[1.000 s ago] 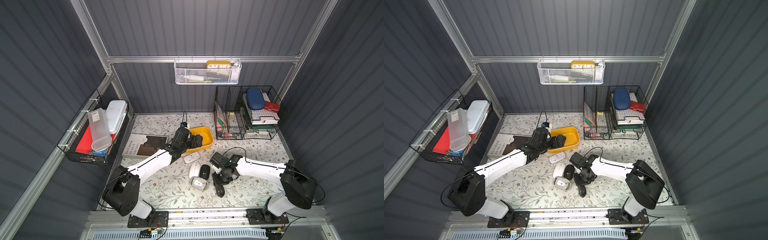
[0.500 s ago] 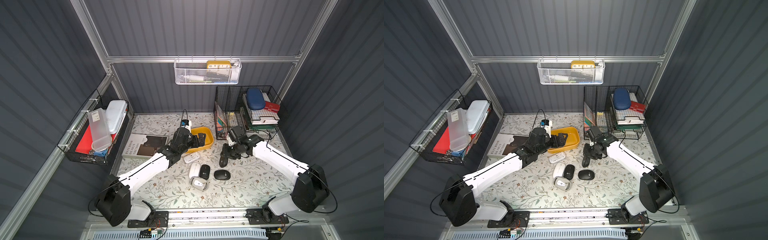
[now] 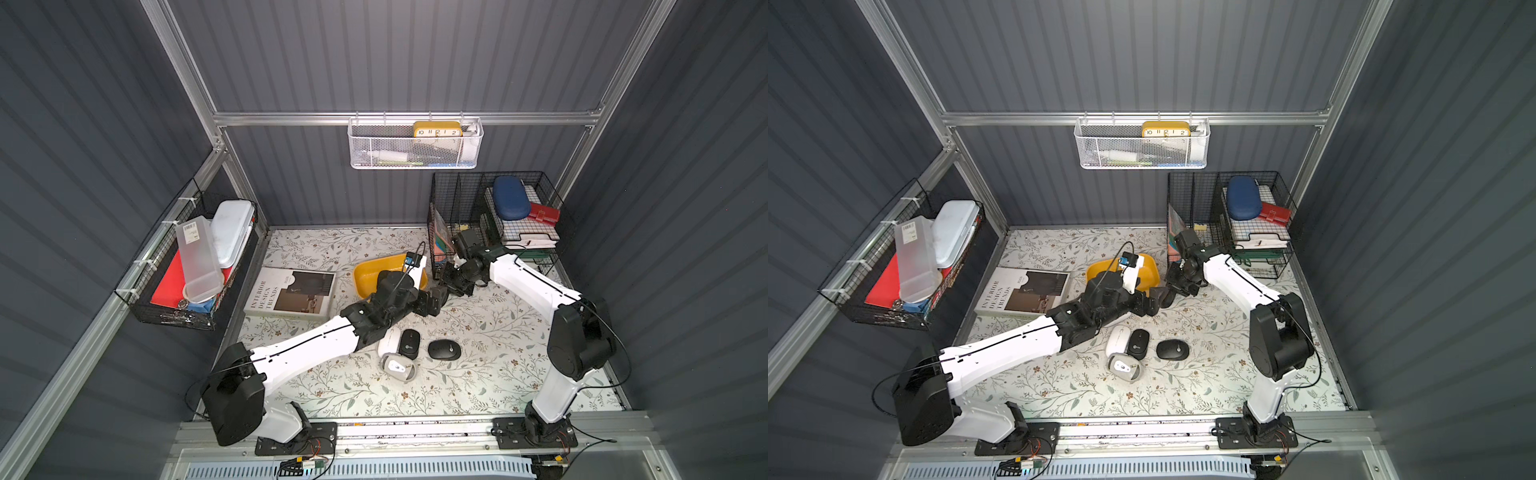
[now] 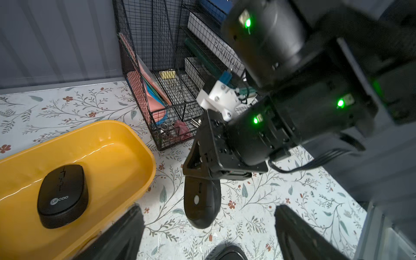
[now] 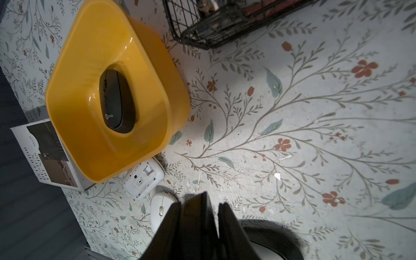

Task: Put the mouse in the storage box
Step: Pick up the mouse from the center of the board.

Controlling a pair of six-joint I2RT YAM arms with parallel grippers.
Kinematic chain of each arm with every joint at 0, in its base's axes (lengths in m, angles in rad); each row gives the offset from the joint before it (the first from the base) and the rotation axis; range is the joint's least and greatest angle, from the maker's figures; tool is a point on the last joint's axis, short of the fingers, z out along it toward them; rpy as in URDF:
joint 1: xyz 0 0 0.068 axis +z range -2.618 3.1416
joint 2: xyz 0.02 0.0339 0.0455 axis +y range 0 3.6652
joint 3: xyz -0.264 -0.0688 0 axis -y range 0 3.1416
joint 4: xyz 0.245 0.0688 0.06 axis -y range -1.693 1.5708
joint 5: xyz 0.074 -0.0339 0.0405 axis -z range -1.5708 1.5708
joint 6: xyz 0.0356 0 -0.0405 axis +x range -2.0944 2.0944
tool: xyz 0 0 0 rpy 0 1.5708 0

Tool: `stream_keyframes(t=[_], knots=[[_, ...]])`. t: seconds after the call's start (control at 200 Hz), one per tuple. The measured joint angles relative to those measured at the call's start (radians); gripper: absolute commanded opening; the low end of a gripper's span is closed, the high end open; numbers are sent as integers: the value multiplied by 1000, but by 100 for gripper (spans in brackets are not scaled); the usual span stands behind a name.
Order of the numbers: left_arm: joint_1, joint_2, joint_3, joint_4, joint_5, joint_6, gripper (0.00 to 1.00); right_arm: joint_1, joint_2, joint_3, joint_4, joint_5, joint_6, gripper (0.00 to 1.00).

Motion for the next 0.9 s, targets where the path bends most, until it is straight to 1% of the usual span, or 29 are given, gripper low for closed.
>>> stream_keyframes(t=[0.25, 0.325, 0.6, 0.785, 0.901], knots=[[-55, 134, 47, 3, -79, 26, 83, -6, 0, 14, -4, -34, 21, 9], [-65, 163, 47, 5, -105, 26, 79, -6, -1, 14, -4, -50, 33, 9], [-70, 184, 45, 50, -232, 23, 70, -6, -12, 15, -1, -97, 78, 9], [-74, 249, 49, 77, -267, 26, 69, -6, -18, 15, 2, -114, 103, 8], [-77, 259, 45, 76, -273, 26, 72, -6, -23, 16, 2, -114, 109, 8]])
